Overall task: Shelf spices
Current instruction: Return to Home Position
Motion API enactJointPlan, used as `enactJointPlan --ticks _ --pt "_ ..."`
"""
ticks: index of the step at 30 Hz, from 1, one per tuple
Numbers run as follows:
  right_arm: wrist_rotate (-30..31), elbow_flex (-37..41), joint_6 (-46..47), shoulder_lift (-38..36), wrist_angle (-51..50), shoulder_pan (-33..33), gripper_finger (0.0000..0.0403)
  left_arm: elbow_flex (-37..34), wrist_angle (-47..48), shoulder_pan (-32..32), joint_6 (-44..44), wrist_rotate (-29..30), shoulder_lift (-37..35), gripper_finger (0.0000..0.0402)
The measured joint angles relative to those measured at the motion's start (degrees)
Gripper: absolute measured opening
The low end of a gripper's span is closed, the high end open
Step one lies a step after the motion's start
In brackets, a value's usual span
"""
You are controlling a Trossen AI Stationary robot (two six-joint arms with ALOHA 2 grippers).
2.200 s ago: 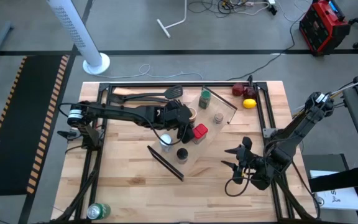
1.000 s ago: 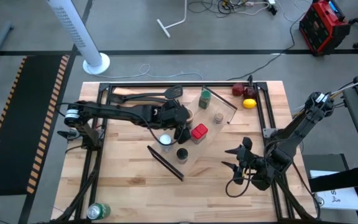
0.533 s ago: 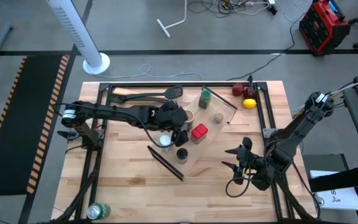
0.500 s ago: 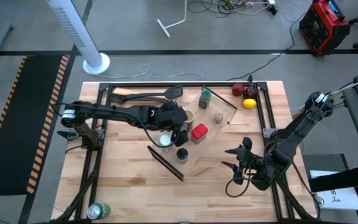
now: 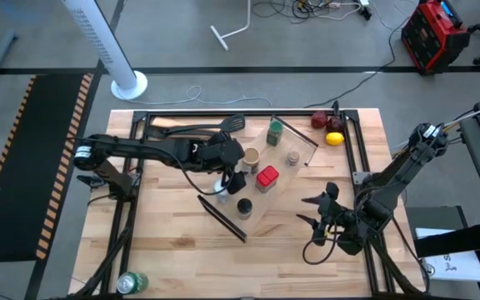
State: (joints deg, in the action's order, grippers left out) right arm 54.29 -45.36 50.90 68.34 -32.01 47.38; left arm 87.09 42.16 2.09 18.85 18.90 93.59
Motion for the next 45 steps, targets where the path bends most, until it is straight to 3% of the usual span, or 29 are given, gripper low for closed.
enactJointPlan --ticks 11,17,21,28,38,42,45 --pt "1.1 -0.5 -6.4 -3.5 1.4 -1.2 0.0244 0.4 1.9 2.0 3.5 -2.4 -3.9 0.0350" --pt "-1.8 -3.0 -12.9 -5.9 1.5 -7.2 0.0241 3.0 1.8 3.7 3.4 -2.1 -6.4 0.0341" --pt "-2.8 -4.3 -17.3 -6.3 1.5 -12.1 0.0244 4.7 1.3 5.4 1.9 0.7 -7.3 0.0334" --pt "-10.0 -9.1 -26.0 -6.3 3.0 -16.6 0.0262 6.1 -2.8 10.4 -1.6 5.4 -7.7 0.0324" --pt "-11.6 -13.0 -33.1 -7.3 2.7 -14.9 0.0259 5.6 -4.2 21.8 -4.1 14.9 -7.7 0.0312" --pt "-19.1 -11.7 -37.7 -11.7 3.3 -12.9 0.0249 5.2 -6.3 26.6 -8.0 15.7 -7.8 0.0308" --pt "-32.5 -10.6 -43.1 -15.9 4.4 -11.5 0.0239 5.0 -8.7 30.1 -11.2 15.7 -7.8 0.0306"
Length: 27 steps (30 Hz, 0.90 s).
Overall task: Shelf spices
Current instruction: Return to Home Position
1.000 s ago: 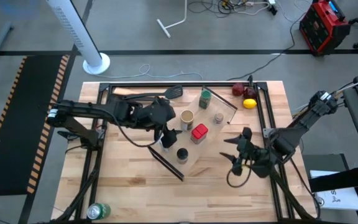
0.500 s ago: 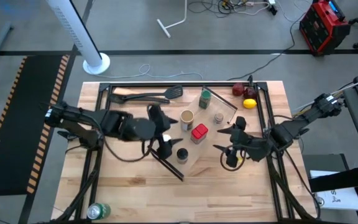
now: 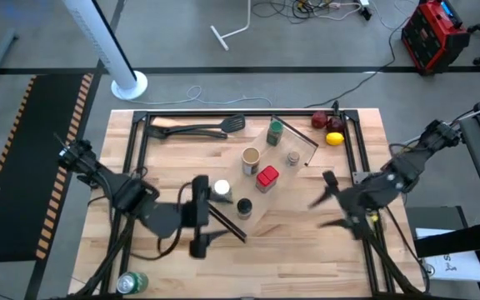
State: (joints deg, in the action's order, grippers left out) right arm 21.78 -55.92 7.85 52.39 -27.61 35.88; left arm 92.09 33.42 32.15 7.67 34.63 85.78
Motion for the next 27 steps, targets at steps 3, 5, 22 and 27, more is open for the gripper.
enactJointPlan --ticks 3,5,22,27 --pt "-11.6 1.7 0.3 -4.6 0.1 0.4 0.0227 0.0 -2.0 2.7 -1.3 -0.1 0.0 0.0303" --pt "-15.2 3.1 1.1 -7.6 0.3 0.4 0.0220 0.0 -2.5 4.4 -1.3 -0.2 -0.3 0.0301" --pt "-17.8 26.8 -6.8 -40.5 6.3 0.7 0.0199 -14.2 -8.2 11.3 -16.6 -28.7 -10.4 0.0305" --pt "-17.7 30.9 -4.4 -46.2 6.8 0.7 0.0205 -30.1 -19.8 11.0 -13.3 -27.7 -20.9 0.0311"
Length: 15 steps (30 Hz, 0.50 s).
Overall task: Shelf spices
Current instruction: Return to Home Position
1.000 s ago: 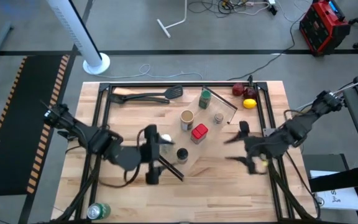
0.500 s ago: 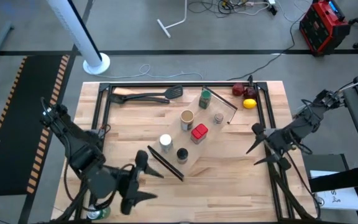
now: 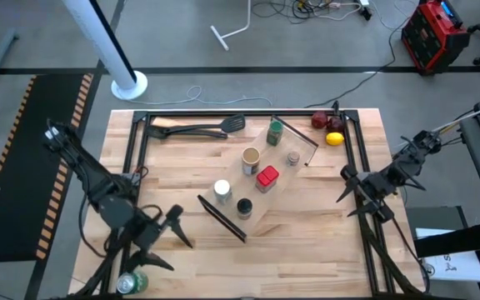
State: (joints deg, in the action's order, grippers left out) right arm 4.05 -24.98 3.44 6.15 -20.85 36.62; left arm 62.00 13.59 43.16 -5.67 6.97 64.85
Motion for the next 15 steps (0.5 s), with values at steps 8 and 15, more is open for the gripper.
enactJointPlan --ticks 8,15 --pt "0.2 1.1 7.0 -0.7 -0.1 0.0 0.0221 -28.6 -23.6 -0.2 1.7 0.0 -17.8 0.0310" --pt "0.3 1.1 7.0 -0.8 0.0 0.0 0.0233 -46.2 -40.6 -0.2 6.1 0.1 -28.1 0.0301"
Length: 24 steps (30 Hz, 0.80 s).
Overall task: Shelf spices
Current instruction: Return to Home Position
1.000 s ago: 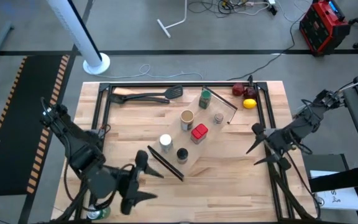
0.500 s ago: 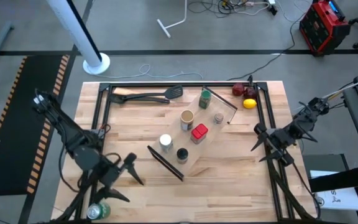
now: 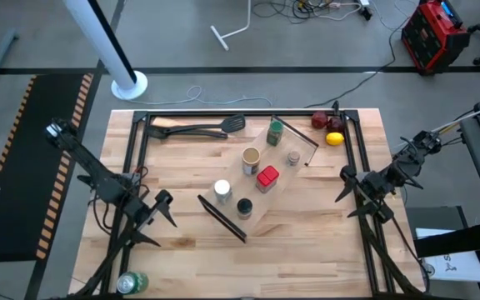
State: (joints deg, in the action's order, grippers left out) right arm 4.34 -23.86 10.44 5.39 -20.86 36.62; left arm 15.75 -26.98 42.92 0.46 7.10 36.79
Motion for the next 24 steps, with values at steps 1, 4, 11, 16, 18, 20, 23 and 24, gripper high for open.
enactJointPlan --ticks 1,4,11,16,18,20,23,24 --pt "0.0 0.0 0.0 0.0 0.0 0.0 0.0234 -1.4 -1.4 0.0 0.9 0.0 -0.8 0.0300" --pt "0.1 0.0 0.0 0.0 0.0 0.0 0.0238 -4.7 -2.5 0.0 2.0 0.0 -2.5 0.0296" --pt "0.2 2.0 -0.1 -0.2 0.4 0.0 0.0246 -7.8 -4.4 0.0 2.1 0.0 -3.2 0.0291" --pt "0.2 9.3 -0.1 -4.0 0.6 0.0 0.0250 -9.9 -3.8 0.0 2.7 0.0 -1.8 0.0293" --pt "0.2 12.9 -0.1 -5.5 0.5 0.0 0.0252 -10.7 -3.7 0.0 4.4 0.0 -1.2 0.0296" --pt "0.1 15.8 -0.1 -5.3 0.5 0.0 0.0254 -11.2 -3.7 0.0 6.0 0.0 -0.8 0.0298" --pt "-0.1 17.0 0.1 -4.1 0.3 0.0 0.0257 -11.9 -3.9 0.0 7.9 -0.1 -0.9 0.0303" --pt "0.3 16.9 0.3 -3.3 0.6 0.0 0.0258 -12.2 -3.9 0.0 8.3 -0.2 -1.1 0.0304"
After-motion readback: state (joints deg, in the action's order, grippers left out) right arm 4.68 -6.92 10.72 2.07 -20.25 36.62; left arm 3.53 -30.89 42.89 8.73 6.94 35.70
